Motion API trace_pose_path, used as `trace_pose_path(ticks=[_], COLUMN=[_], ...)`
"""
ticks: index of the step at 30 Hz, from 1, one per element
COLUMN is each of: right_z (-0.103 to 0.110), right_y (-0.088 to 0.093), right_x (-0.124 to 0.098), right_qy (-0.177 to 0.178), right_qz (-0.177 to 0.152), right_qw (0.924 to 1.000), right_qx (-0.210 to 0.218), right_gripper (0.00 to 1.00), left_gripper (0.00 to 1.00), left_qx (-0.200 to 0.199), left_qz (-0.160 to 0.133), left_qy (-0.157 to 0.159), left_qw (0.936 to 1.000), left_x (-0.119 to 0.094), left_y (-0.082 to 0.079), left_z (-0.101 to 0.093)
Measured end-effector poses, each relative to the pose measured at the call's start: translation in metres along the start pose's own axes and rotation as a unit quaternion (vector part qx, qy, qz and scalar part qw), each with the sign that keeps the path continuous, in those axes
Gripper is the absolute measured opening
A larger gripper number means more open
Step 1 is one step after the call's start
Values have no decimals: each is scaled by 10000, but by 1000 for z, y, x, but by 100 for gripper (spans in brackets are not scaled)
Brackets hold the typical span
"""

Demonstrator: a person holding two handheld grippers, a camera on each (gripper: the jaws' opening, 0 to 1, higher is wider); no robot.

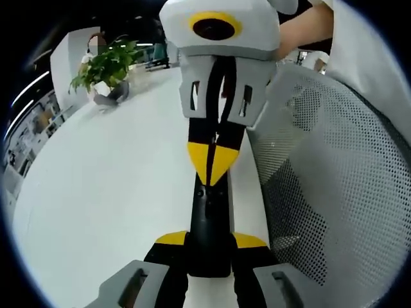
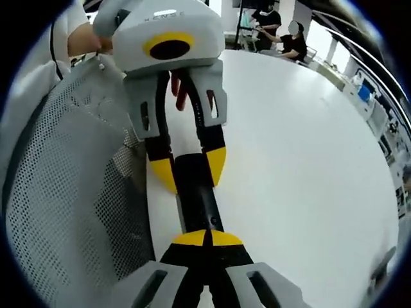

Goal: Press the specified remote control buttons in sequence, fully releasing each button before pressing the next.

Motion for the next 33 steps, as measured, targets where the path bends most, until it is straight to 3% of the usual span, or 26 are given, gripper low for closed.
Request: trace_pose_path(ticks=[4,7,10,15,22,28,33], right_z=[1,3,6,9,18,27,26], right_y=[1,7,9,2,2,-3,-4], right_x=[0,1,0,0,-3,0,0], right_qy=[56,100,194,438,261,366,360], right_qz=[-72,-436,-484,-189,-167,-3,27], right_qw=[9995,9890,9924,9981,9978,9993,9993], right_qx=[308,1410,1116,395,578,44,-15], right_gripper=[0,0,0,0,0,0,0], left_gripper=[24,25,25,25,25,25,25], left_qx=[-16,-54,-91,-78,-97,-92,-61], left_qz=[-13,-120,-129,-110,-101,-134,-106], left_qy=[-17,-2,-16,13,-6,-7,1], left_qw=[10000,9999,9999,9999,9999,9999,9999], left_x=[0,0,0,0,0,0,1], left_y=[0,3,3,2,2,2,1], left_z=[0,1,0,1,-1,-1,-1])
Point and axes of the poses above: the point that each gripper's makers call its tool centre point, and the gripper's own axes: x roughly forward along the fingers, z roughly to its left, y roughly out of its underside, the point moved 10 cm from there along -x, roughly backward along the fingers, and after that the axes turned 8 degrees about z, right-handed, at the moved point
